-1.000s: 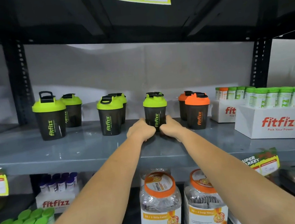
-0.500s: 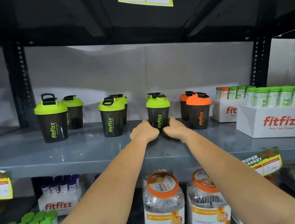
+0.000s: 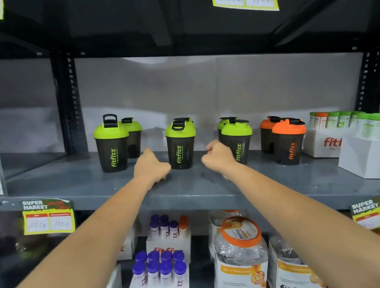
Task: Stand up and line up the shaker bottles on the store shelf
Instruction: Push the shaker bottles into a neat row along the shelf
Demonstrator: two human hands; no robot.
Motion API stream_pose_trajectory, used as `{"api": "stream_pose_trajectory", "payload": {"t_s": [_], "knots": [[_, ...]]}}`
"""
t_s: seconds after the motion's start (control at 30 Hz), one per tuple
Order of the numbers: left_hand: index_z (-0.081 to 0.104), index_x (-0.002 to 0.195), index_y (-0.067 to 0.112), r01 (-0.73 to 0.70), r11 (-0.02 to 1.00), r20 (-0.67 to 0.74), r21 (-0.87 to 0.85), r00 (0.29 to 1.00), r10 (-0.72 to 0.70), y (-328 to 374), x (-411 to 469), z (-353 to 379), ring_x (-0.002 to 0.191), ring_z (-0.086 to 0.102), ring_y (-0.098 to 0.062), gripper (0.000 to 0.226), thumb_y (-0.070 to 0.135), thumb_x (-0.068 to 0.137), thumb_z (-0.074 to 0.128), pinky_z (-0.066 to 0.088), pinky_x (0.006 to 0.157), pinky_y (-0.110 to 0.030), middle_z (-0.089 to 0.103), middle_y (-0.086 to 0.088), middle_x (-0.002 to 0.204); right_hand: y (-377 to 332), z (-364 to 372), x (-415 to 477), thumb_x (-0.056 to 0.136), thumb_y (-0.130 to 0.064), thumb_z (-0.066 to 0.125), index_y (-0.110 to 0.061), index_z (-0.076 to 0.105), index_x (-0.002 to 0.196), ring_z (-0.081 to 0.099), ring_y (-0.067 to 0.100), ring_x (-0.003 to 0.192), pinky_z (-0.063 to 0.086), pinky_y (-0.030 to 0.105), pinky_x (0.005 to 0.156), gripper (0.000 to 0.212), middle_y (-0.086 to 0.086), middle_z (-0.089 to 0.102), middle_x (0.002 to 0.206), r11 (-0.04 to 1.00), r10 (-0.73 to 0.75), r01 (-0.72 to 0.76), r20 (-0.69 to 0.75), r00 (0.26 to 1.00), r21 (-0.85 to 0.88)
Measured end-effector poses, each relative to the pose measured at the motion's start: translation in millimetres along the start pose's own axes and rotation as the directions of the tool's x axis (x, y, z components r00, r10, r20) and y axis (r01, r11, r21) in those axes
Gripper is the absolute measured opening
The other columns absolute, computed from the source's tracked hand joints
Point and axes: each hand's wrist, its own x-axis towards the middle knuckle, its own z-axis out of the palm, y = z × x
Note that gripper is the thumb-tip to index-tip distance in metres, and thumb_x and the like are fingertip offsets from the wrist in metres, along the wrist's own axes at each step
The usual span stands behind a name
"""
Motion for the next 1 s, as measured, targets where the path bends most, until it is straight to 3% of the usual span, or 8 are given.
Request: {"api": "stream_pose_trajectory", "payload": {"t_s": [0.1, 0.2, 0.27, 0.37, 0.47, 0.73, 0.87, 1.0], "knots": [[0.045, 0.12, 0.008, -0.105, 0.989, 0.031, 0.1, 0.994, 0.102, -2, 6, 6, 0.098, 0.061, -0.033, 0.053, 0.019, 0.071, 0.064, 0.048, 0.076, -0.035, 0.063, -0.013, 0.113, -21, 29, 4, 0.076, -0.013, 0.054, -0.009, 0.039, 0.134, 0.046, 0.034, 0.127, 0.031, 0.047, 0.111, 0.06, 0.014, 0.054, 0.13, 0.996, 0.071, -0.071, 0.001, 0.997, 0.057], [0.046, 0.129, 0.015, -0.159, 0.986, 0.082, 0.05, 0.985, 0.155, -5, 11, 8, 0.113, 0.056, -0.028, 0.061, 0.019, 0.07, 0.063, 0.045, 0.085, -0.033, 0.057, -0.004, 0.129, -19, 39, 5, 0.072, -0.014, 0.053, -0.016, 0.043, 0.126, 0.045, 0.034, 0.125, 0.012, 0.058, 0.115, 0.054, 0.01, 0.059, 0.121, 0.993, 0.107, -0.109, -0.043, 0.993, -0.044], [0.049, 0.128, 0.019, -0.141, 0.988, 0.109, -0.066, 0.983, 0.148, -6, 13, 9, 0.102, 0.062, -0.026, 0.061, 0.016, 0.068, 0.061, 0.048, 0.074, -0.029, 0.057, 0.0, 0.132, -14, 42, 6, 0.073, -0.012, 0.053, -0.019, 0.047, 0.119, 0.048, 0.032, 0.121, 0.01, 0.057, 0.116, 0.047, 0.007, 0.06, 0.112, 0.994, 0.107, -0.108, -0.031, 0.994, -0.025], [0.055, 0.124, 0.024, -0.116, 0.977, 0.131, -0.178, 0.981, 0.14, -4, 14, 8, 0.065, 0.068, -0.021, 0.06, 0.013, 0.065, 0.059, 0.041, 0.045, -0.02, 0.059, 0.006, 0.129, -10, 44, 8, 0.071, -0.012, 0.052, -0.022, 0.05, 0.103, 0.053, 0.031, 0.114, 0.023, 0.055, 0.114, 0.034, 0.005, 0.063, 0.108, 0.996, 0.085, -0.085, 0.009, 0.996, 0.022], [0.056, 0.123, 0.025, -0.1, 0.974, 0.146, -0.205, 0.981, 0.131, -5, 17, 9, 0.05, 0.067, -0.015, 0.06, 0.01, 0.065, 0.059, 0.035, 0.036, -0.015, 0.06, 0.007, 0.129, -9, 45, 9, 0.07, -0.011, 0.05, -0.022, 0.051, 0.098, 0.055, 0.031, 0.112, 0.033, 0.053, 0.109, 0.03, 0.009, 0.066, 0.111, 0.997, 0.054, -0.054, 0.012, 0.998, 0.053], [0.058, 0.127, 0.027, -0.128, 0.972, 0.166, -0.197, 0.973, 0.161, -4, 19, 11, 0.05, 0.062, -0.006, 0.066, 0.009, 0.064, 0.058, 0.037, 0.04, -0.015, 0.06, 0.01, 0.13, -10, 44, 5, 0.069, -0.009, 0.049, -0.015, 0.059, 0.108, 0.056, 0.032, 0.112, 0.039, 0.049, 0.106, 0.04, 0.011, 0.066, 0.113, 0.997, 0.053, -0.053, -0.006, 0.999, 0.054], [0.057, 0.127, 0.024, -0.132, 0.976, 0.159, -0.173, 0.974, 0.16, -3, 10, 6, 0.057, 0.068, -0.017, 0.061, 0.008, 0.068, 0.059, 0.039, 0.043, -0.018, 0.062, 0.01, 0.117, -10, 43, 3, 0.071, -0.01, 0.05, -0.009, 0.059, 0.099, 0.058, 0.032, 0.103, 0.047, 0.043, 0.096, 0.03, 0.014, 0.066, 0.107, 0.998, 0.06, -0.061, -0.042, 0.997, -0.006], [0.063, 0.087, 0.017, -0.094, 0.97, 0.118, -0.226, 0.985, 0.123, -8, -3, -12, 0.043, 0.06, -0.017, 0.018, 0.005, 0.073, 0.059, 0.054, 0.046, -0.032, 0.066, -0.001, 0.075, -11, 41, -2, 0.07, -0.015, 0.054, -0.016, 0.063, 0.08, 0.06, 0.025, 0.087, 0.051, 0.034, 0.075, 0.013, 0.001, 0.066, 0.086, 0.997, -0.014, -0.002, -0.187, 0.982, -0.083]]}}
